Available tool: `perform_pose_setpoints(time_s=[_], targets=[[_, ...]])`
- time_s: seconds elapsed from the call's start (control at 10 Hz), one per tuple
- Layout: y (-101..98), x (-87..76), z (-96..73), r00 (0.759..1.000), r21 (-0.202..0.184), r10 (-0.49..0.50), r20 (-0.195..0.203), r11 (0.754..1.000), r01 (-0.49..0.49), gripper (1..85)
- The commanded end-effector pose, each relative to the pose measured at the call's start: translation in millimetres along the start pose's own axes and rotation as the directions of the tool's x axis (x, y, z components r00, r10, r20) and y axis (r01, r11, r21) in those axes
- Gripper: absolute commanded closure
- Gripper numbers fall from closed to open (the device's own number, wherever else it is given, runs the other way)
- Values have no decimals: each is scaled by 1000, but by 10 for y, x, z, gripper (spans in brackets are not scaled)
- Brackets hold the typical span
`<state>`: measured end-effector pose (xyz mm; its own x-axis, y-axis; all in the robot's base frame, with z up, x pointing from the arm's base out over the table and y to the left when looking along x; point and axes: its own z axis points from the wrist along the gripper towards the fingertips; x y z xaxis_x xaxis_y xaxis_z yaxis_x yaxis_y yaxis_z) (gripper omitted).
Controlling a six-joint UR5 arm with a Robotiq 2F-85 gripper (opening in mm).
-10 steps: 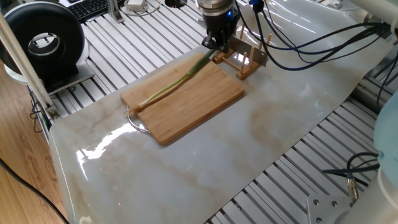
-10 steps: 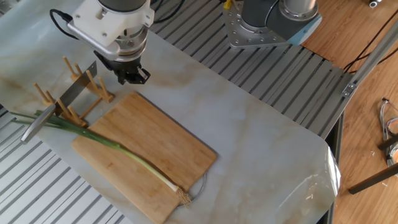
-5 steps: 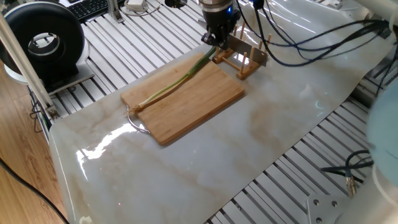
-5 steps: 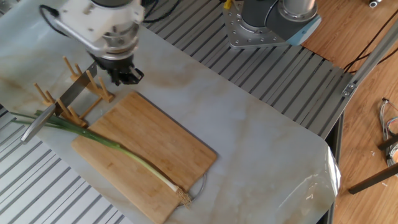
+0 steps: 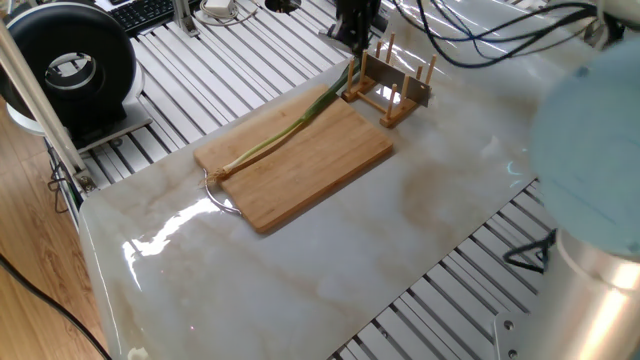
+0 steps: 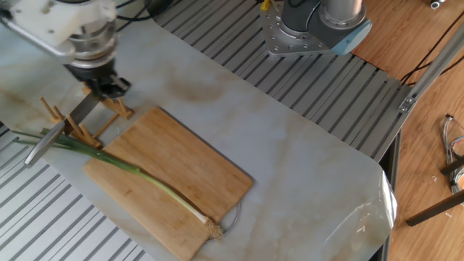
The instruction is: Chop the green garlic
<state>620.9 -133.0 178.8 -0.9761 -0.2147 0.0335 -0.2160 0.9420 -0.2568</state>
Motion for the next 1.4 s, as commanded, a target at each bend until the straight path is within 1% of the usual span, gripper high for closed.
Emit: perform_pose_setpoints(time_s=[0.0, 0.2, 0.3, 0.5, 0.6, 0.7, 0.8, 1.0, 1.1, 1.2, 1.3], targets=[[-334, -119, 274, 999, -1, -35, 30, 999, 35, 653], [-392, -30, 429, 999, 5, -24, -23, 1000, 24, 653], [-404, -65, 461, 1000, 9, -24, -18, 1000, 24, 653], [-455, -50, 492, 999, 11, -35, -23, 999, 35, 653], [-450, -48, 563, 999, -9, -42, -18, 999, 42, 653], [-451, -39, 670, 999, -18, -48, -10, 999, 48, 653], [-480, -33, 759, 999, -13, -51, 0, 999, 51, 653], [-596, 75, 774, 998, 25, -47, -35, 999, 47, 653], [-583, 67, 754, 998, 19, -45, -34, 999, 46, 653], [-498, 91, 744, 998, -14, -44, -42, 999, 43, 627], [-399, 171, 736, 997, -52, -33, -72, 998, 30, 583]])
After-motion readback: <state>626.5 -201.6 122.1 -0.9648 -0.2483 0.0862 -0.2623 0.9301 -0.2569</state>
